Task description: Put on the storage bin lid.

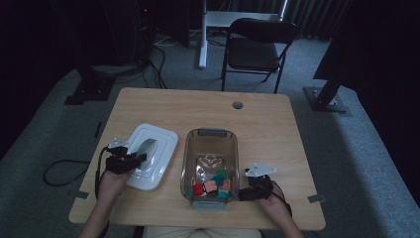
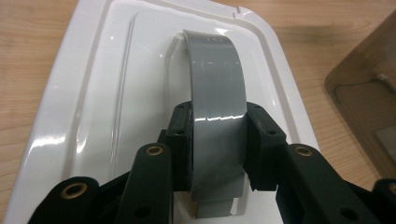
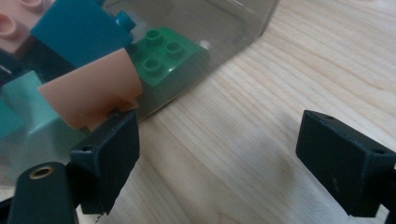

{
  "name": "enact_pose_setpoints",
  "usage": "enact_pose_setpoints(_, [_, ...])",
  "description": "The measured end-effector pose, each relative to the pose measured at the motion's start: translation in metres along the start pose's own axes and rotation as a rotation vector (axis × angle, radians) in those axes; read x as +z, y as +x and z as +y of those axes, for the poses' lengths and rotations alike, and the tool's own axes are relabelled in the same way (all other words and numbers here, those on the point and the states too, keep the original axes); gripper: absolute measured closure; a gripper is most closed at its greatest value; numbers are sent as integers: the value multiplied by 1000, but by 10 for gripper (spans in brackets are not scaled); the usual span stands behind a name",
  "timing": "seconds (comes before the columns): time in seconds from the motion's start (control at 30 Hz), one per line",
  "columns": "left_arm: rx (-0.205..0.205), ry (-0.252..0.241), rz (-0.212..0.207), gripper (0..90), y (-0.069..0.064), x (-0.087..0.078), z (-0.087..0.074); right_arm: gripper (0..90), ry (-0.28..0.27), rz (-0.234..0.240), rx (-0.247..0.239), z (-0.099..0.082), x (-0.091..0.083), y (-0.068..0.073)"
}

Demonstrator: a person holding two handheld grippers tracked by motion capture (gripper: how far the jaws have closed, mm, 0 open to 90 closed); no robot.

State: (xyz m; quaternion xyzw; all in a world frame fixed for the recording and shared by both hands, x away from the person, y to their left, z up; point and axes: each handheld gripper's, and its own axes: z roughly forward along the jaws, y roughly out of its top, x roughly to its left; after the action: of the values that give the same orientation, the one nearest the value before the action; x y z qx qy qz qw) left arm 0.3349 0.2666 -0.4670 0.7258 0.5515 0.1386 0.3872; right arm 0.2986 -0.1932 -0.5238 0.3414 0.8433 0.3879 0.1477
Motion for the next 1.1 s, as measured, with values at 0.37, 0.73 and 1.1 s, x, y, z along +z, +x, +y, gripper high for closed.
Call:
enact_pose_setpoints(0.37, [38,-62,0,679,-5,-36,18,132,12,26,-50,11,11,14])
enact_pose_setpoints(0.73, [81,-105,3,679,-10,-59,41,131,8,74,-103,30,33,36])
enact_pose_setpoints(1.1, [100,-149,-29,680,-12,-83,62,128,17,79,-126,51,59,53])
